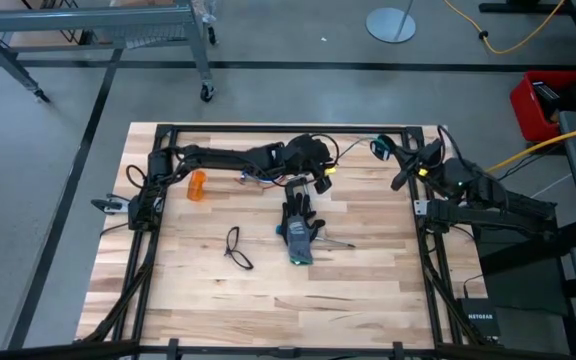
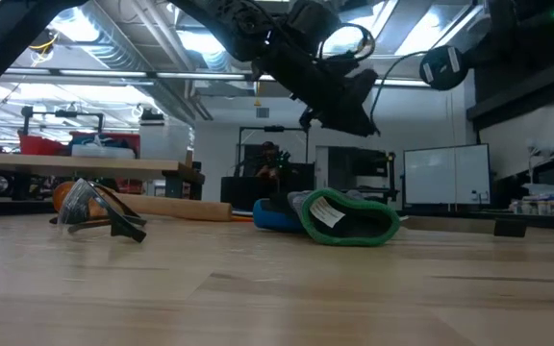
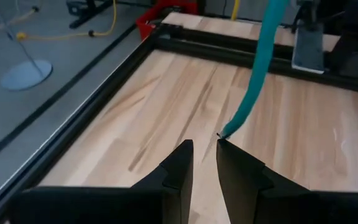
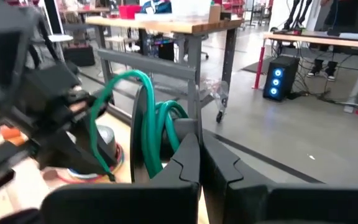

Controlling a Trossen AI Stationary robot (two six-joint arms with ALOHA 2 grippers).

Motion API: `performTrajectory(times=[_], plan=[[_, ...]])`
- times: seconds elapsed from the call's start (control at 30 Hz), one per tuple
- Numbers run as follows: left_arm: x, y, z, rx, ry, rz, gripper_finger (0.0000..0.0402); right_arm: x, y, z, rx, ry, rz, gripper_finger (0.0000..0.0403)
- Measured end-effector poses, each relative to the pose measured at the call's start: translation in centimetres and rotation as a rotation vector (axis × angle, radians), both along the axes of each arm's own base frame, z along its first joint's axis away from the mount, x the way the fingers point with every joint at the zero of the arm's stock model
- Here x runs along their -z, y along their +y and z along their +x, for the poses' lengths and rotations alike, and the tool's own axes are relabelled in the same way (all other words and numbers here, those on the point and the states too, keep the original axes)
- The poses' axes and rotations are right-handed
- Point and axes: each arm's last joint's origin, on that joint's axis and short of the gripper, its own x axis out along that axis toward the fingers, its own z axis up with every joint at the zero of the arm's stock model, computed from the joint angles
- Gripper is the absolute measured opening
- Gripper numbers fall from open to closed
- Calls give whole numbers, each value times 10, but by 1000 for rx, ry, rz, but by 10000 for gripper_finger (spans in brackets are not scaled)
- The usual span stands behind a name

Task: Coil cords
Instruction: Coil the green wire on the black spool

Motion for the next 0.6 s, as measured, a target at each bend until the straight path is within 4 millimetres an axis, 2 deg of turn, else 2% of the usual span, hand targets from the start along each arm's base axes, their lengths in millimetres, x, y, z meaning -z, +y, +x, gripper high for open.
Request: performTrajectory(times=[0.27,0.6], plan=[[1,-9,2,30,19,12,62,7,0,-2,28,76,11,1],[14,-10,-7,-13,176,-4,62,9,0,-2,21,94,20,1]])
